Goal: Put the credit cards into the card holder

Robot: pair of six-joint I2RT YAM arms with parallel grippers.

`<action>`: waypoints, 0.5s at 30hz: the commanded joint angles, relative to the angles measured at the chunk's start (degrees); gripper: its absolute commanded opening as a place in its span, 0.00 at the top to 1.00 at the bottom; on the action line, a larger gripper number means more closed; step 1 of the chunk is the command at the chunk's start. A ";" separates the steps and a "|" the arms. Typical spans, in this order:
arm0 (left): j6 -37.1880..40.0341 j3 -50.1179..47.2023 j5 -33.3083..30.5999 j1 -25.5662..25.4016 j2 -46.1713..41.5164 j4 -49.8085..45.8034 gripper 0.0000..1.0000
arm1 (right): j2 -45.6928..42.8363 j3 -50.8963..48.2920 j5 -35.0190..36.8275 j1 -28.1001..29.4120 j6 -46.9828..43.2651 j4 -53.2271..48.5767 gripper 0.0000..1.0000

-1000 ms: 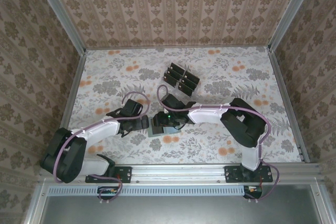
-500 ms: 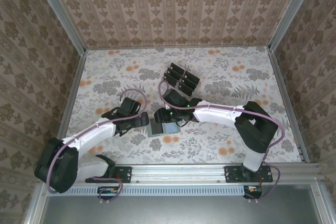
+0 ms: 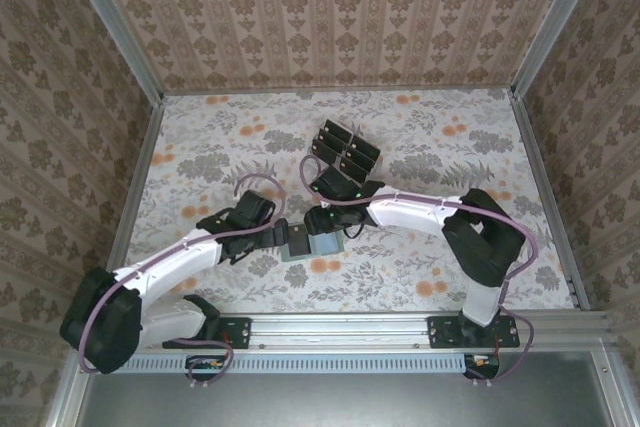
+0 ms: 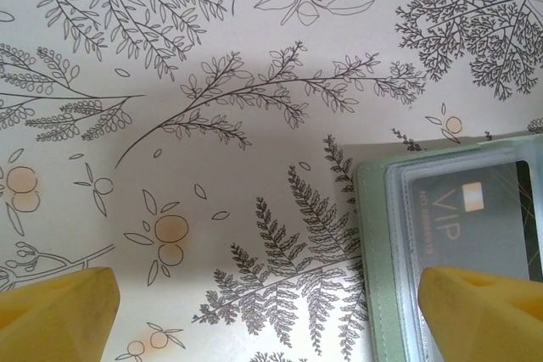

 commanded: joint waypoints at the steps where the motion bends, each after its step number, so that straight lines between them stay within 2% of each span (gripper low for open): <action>1: -1.64 1.81 -1.69 -0.91 0.82 -0.91 0.00 | 1.70 0.84 1.55 -0.83 -2.35 -1.94 0.51; 15: -1.01 2.78 -1.63 -2.25 5.19 1.55 0.00 | 2.68 -2.60 0.09 -1.08 -0.32 0.79 0.51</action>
